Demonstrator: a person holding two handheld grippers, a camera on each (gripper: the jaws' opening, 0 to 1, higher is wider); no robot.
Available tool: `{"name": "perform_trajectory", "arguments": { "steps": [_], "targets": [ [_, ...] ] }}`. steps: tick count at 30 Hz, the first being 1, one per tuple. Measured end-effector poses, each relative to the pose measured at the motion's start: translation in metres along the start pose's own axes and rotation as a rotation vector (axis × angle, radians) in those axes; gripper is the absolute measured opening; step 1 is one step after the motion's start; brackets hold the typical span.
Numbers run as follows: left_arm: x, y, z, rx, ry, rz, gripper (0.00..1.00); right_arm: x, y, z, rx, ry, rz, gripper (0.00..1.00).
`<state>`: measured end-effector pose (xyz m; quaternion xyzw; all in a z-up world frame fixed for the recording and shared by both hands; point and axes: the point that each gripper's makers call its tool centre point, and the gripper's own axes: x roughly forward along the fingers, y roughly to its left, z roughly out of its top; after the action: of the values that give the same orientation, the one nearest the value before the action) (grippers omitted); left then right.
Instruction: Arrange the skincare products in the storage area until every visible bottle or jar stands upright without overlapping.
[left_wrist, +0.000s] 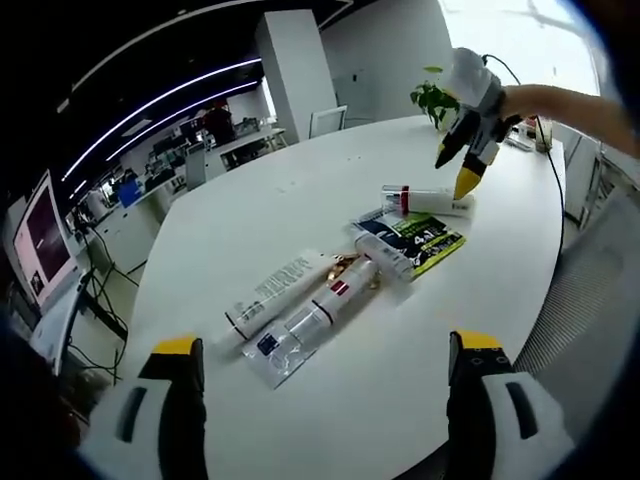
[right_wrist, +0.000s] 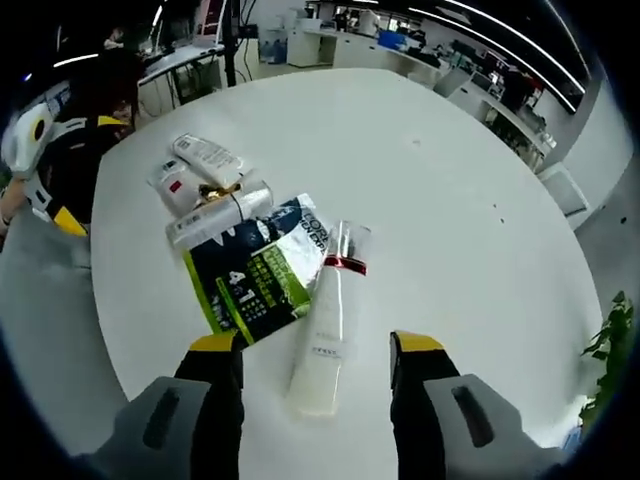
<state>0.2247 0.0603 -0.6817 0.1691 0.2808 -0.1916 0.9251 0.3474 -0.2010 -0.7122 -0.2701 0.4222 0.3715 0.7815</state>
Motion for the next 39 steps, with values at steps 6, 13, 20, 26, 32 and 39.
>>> {"name": "perform_trajectory", "arguments": {
  "steps": [6,13,20,26,32,39],
  "targets": [
    [0.000,0.001,-0.001,0.001,0.007,0.000,0.96,0.014,0.001,-0.007,0.022,0.049,0.030,0.50],
    [0.001,0.000,-0.003,0.000,0.015,-0.001,0.96,0.029,-0.002,-0.018,0.055,0.107,0.068,0.42],
    [0.001,0.000,-0.005,0.004,0.027,-0.002,0.96,0.036,0.005,-0.024,0.086,0.138,0.100,0.36],
    [0.002,0.000,-0.006,0.005,0.034,-0.001,0.96,0.041,0.001,-0.027,0.098,0.163,0.107,0.32],
    [0.002,-0.001,-0.007,0.011,0.042,-0.004,0.96,0.045,0.004,-0.029,0.099,0.193,0.122,0.33],
    [0.003,-0.002,-0.009,0.017,0.050,-0.009,0.96,0.046,0.004,-0.028,0.079,0.237,0.106,0.33]
  ]
}}
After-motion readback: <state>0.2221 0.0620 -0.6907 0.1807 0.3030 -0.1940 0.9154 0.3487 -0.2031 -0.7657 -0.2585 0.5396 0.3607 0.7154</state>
